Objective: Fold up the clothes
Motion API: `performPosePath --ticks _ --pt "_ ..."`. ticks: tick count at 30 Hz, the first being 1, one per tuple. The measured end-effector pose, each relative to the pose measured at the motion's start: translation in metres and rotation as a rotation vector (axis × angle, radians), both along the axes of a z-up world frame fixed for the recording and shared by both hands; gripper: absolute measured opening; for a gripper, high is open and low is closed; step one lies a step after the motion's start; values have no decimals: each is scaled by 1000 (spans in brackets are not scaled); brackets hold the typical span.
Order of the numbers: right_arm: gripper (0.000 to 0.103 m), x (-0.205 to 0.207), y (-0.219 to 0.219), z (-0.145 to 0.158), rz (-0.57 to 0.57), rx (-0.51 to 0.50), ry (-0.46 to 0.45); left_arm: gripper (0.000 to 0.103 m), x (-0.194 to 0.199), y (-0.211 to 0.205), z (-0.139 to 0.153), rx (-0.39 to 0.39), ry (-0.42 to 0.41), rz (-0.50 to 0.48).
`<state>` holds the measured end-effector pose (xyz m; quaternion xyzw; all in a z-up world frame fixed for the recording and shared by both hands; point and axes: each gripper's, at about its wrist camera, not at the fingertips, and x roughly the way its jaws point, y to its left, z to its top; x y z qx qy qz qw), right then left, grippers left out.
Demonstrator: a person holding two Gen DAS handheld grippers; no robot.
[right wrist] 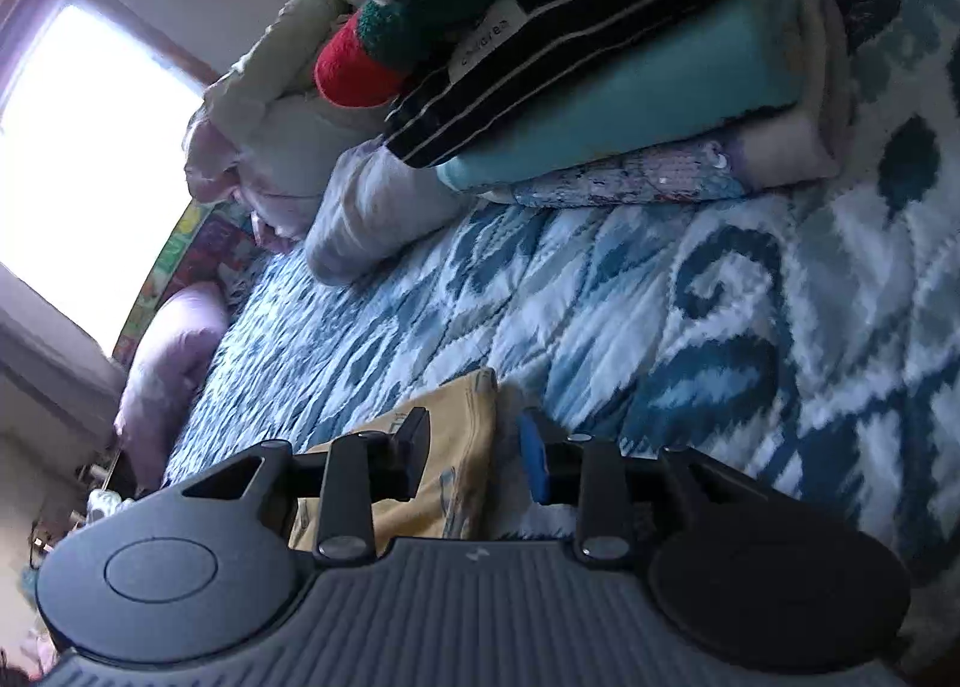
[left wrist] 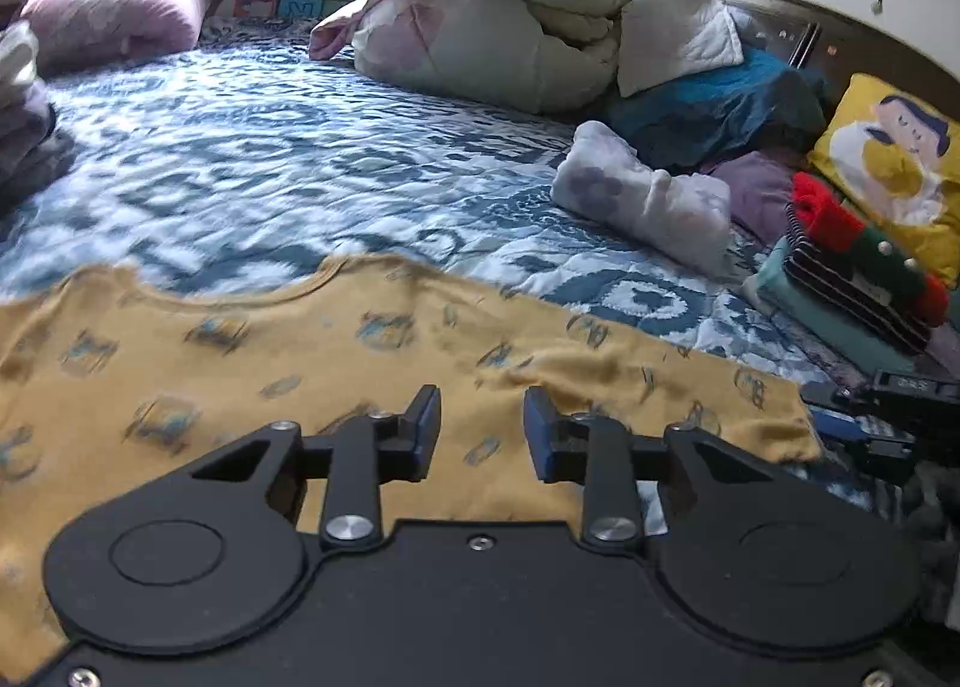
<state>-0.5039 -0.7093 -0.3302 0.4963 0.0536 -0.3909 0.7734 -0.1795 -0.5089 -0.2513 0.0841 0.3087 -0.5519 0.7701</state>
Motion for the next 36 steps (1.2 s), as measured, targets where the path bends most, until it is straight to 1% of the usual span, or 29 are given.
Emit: performPosePath --ticks 3,4,5,6,7,9,10,11,14,17,19,20,21,23,25,26,28,32,34,36 --pt "27 0 -7 -2 17 1 -24 28 -4 -31 -7 35 -12 19" --pt "26 -1 -8 -2 20 4 -34 28 -7 -43 -12 65 -18 17" --pt "25 -1 -9 -2 23 5 -41 28 -9 -57 -21 127 -20 -1" --pt "25 0 -10 -1 28 4 -46 28 -10 -65 -28 169 -23 -12" --pt "25 0 -11 -1 32 2 -47 28 -10 -66 -27 168 -21 -12" --pt "24 0 -13 0 36 1 -43 29 -3 -61 -16 128 5 -6" --pt "24 -1 -13 0 37 6 -48 29 2 -60 -10 105 2 15" --pt "24 -2 -13 -1 39 13 -54 29 8 -63 -8 103 -8 34" --pt "24 -2 -15 -2 48 22 -60 28 29 -81 -8 133 -46 86" --pt "24 1 -15 -1 57 13 -50 28 49 -109 -18 170 -41 110" --pt "25 3 -15 -1 63 5 -42 29 59 -129 -30 222 -10 105" --pt "25 4 -15 -1 66 0 -37 32 61 -135 -30 243 -11 94" --pt "25 4 -15 0 68 -5 -32 32 59 -136 -24 250 -26 85" --pt "25 5 -15 0 72 -11 -26 32 55 -125 -11 235 -35 87" --pt "25 4 -16 -1 73 -9 -31 34 51 -97 -5 194 -11 114" --pt "25 4 -16 -1 74 -9 -32 38 49 -83 -2 174 1 127" --pt "26 2 -14 -1 78 -10 -31 39 46 -55 4 133 25 153" --pt "29 -3 -12 0 85 -4 -39 39 32 3 2 114 123 178" --pt "32 -10 -10 0 70 14 -67 39 16 15 4 114 125 150" --pt "40 -21 -10 2 33 29 -97 39 -10 10 10 113 91 78"
